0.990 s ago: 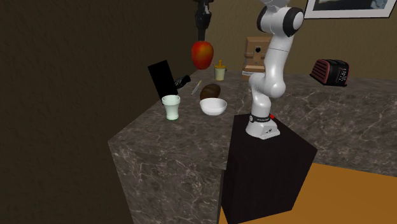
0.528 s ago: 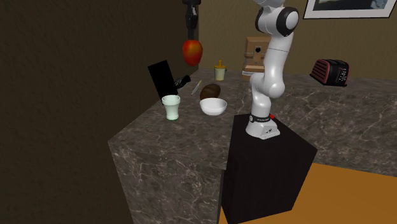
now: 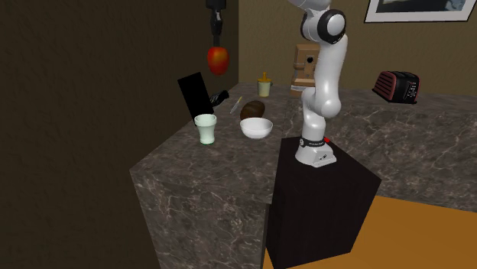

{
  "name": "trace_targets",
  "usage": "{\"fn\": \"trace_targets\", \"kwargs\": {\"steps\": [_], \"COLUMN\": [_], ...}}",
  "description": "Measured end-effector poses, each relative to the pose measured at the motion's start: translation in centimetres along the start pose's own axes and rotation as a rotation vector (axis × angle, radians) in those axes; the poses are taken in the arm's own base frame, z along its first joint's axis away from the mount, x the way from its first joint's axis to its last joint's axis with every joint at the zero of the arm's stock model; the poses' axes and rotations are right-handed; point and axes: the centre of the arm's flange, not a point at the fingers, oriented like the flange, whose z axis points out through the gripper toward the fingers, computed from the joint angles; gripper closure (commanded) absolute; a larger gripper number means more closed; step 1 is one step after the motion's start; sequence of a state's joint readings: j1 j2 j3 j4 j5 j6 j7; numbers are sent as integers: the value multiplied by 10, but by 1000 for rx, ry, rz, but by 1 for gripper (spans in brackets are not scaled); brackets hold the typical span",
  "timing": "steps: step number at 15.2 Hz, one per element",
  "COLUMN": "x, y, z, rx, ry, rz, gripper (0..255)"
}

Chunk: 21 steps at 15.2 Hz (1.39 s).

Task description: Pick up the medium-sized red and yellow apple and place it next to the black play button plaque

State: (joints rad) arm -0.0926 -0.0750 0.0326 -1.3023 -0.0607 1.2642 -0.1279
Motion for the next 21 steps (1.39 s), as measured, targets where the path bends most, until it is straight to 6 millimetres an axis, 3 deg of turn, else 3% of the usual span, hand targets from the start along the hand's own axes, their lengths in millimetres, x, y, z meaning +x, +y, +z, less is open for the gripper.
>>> {"fn": "trace_targets", "kwargs": {"steps": [13, 21], "x": [47, 48], "y": [166, 176], "z": [10, 48], "rx": [0, 0], "ry": [2, 0], "rz": [1, -2], "gripper": [255, 255]}}
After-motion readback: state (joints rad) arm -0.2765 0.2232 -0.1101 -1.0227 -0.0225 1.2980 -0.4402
